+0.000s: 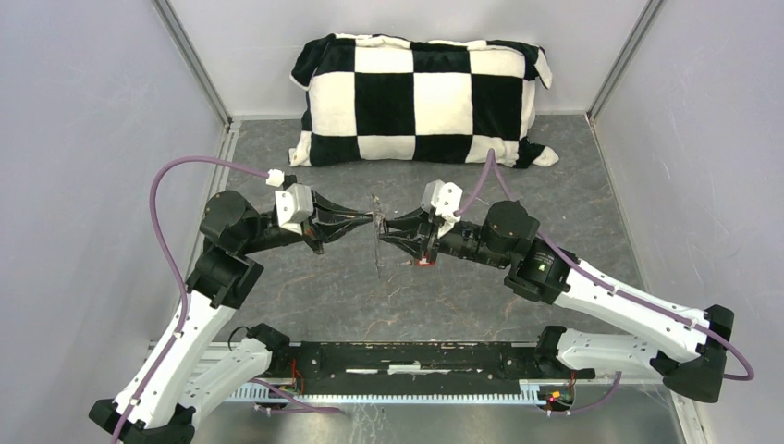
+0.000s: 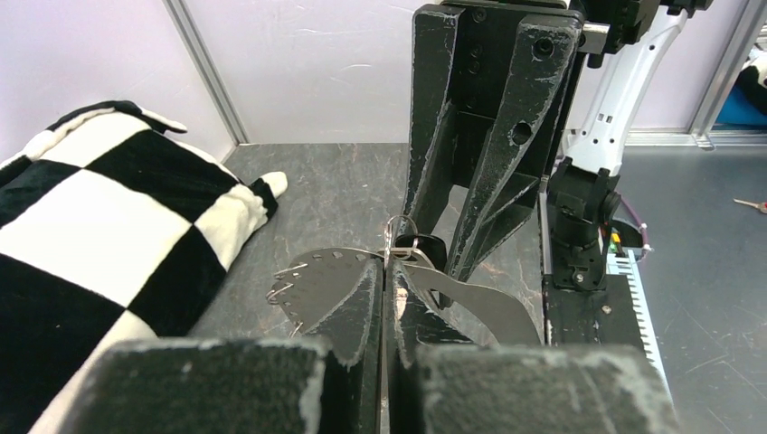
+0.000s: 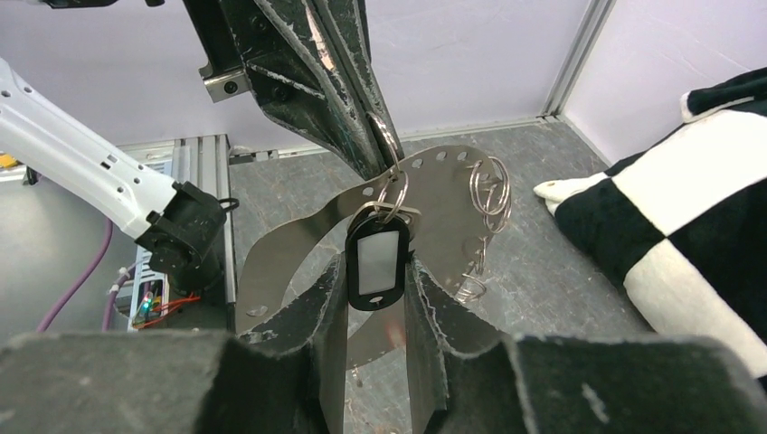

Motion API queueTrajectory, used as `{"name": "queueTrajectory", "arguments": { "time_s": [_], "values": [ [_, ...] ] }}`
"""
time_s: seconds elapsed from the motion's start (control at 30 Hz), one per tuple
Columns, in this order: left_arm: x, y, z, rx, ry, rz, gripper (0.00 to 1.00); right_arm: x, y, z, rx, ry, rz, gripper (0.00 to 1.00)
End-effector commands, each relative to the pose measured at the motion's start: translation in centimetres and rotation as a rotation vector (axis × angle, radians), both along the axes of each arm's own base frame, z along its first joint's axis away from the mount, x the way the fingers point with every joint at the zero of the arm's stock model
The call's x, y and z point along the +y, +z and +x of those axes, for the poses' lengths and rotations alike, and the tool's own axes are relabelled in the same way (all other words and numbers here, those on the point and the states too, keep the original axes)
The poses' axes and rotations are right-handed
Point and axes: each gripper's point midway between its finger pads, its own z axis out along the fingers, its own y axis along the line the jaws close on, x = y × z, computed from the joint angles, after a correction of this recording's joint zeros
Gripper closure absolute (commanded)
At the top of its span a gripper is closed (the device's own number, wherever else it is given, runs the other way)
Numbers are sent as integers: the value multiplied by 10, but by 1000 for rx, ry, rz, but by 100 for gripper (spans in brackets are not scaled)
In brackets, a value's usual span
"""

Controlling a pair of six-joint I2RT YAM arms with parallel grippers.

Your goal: Put the keys on the keyring

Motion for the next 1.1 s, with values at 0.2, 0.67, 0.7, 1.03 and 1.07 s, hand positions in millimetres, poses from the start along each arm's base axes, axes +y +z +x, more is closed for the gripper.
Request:
{"name": "queueTrajectory", "arguments": {
  "time_s": [0.2,0.67,0.7,1.03,1.07],
  "values": [
    [2,9,-4,-100,-15,9,98,11,-9,-17,30,118,-101,81],
    [1,7,-25,-136,-122,55,98,-16,21,-17,-38,189,-206,37],
    [1,7,-27,-137,-130,58,98,-16,29,-17,-57,186,-189,37],
    [0,4,-34,-126,-181,82,98,6,55,-21,-112,285,-75,42],
    [0,4,-35,-128,-184,82,98,8,52,-21,-105,295,-76,43]
  ]
}}
